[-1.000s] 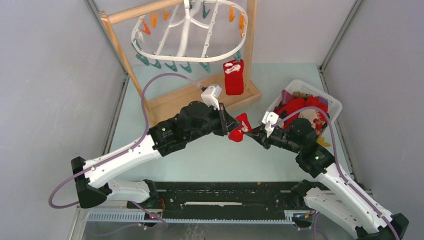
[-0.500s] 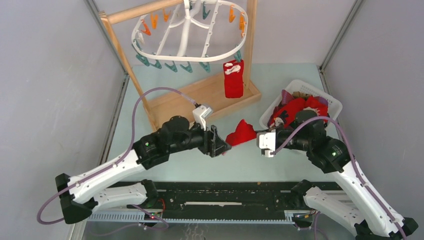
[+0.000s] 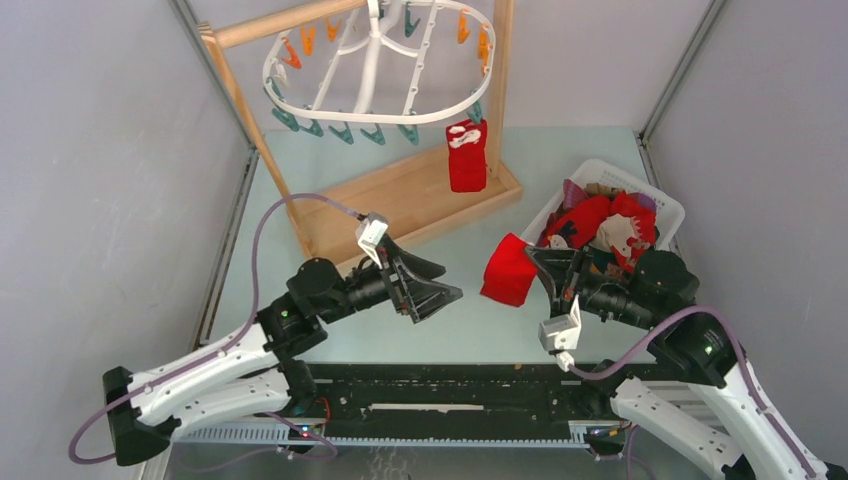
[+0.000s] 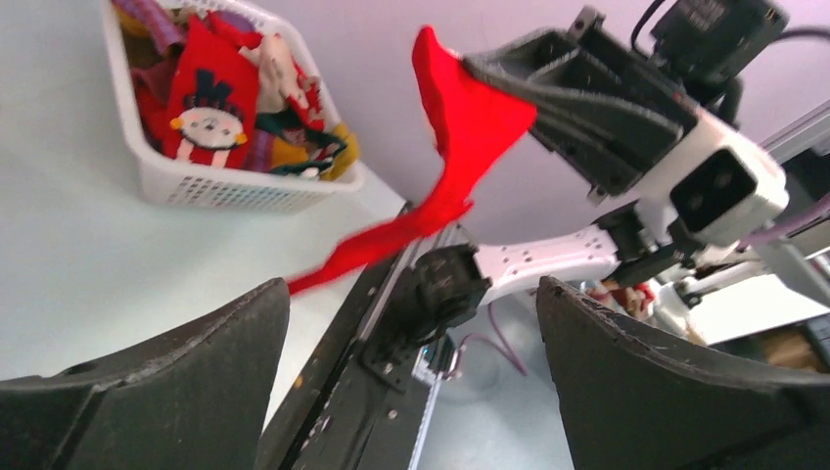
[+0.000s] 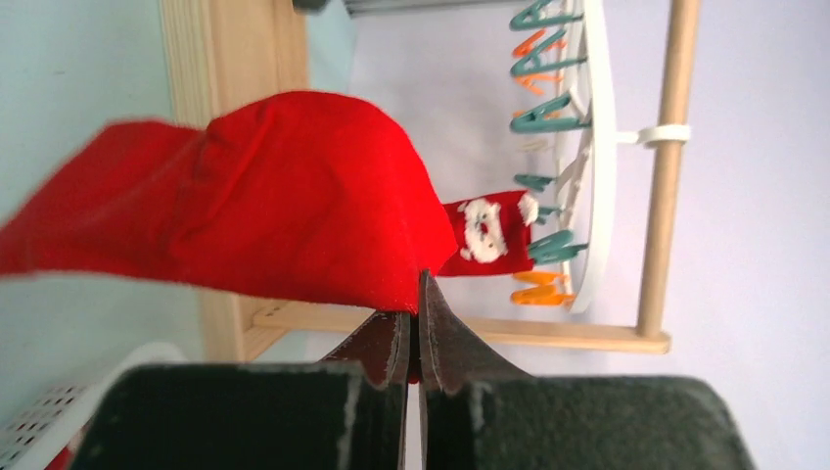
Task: Clip the socks to the hanger
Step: Pick up the sock from the bin.
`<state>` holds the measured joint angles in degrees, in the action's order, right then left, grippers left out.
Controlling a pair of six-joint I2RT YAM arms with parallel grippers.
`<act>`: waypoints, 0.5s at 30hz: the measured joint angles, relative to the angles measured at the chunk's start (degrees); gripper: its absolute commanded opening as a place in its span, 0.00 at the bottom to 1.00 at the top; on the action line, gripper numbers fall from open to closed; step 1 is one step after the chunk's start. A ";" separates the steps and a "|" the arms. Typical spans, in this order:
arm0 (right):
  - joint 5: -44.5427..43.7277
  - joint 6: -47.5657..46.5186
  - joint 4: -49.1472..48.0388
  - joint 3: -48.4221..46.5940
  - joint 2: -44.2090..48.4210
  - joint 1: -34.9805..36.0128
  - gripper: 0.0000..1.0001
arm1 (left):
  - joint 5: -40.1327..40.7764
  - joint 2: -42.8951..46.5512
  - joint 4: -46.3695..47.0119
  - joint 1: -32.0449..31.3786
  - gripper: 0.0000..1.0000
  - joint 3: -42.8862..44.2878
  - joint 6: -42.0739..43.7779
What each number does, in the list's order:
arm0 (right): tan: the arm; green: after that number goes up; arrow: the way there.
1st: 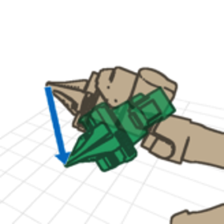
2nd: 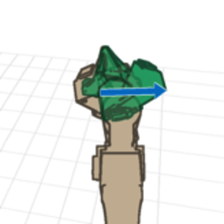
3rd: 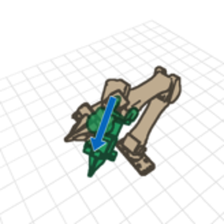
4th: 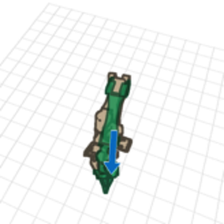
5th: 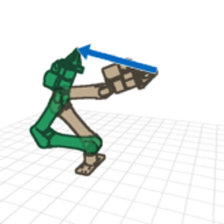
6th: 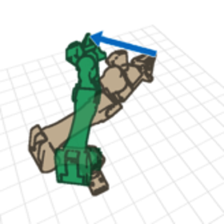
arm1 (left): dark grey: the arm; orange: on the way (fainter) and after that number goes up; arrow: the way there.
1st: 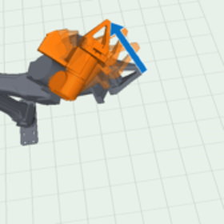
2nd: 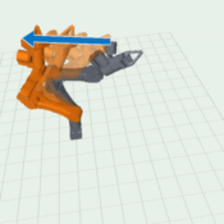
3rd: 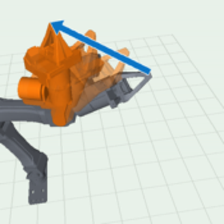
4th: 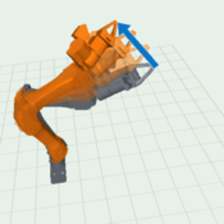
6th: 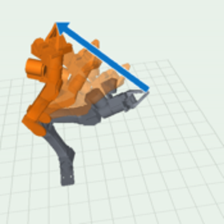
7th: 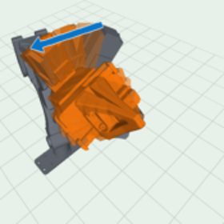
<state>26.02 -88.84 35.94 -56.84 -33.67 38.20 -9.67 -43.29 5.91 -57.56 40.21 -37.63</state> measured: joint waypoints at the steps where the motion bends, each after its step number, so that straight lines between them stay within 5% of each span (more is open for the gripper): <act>1: 0.02 -0.90 -1.18 0.63 0.98 0.81 0.03 | 0.00 -0.94 3.21 0.00 1.00 -0.50 -1.53; 7: -0.24 -2.47 -3.98 3.78 1.81 4.90 0.04 | -0.15 -7.13 14.56 0.00 0.85 -1.53 -9.09; 10: -0.68 -2.56 -4.46 4.20 1.68 6.69 0.04 | -1.20 -9.92 16.65 0.00 0.72 -1.40 -10.95; 15: -1.66 -2.54 -5.92 4.63 1.68 9.57 0.04 | -4.35 -14.62 17.51 0.11 0.63 -0.63 -12.79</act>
<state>24.36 -91.37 30.02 -52.21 -31.99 47.77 -14.02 -57.91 23.42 -57.45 39.57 -50.41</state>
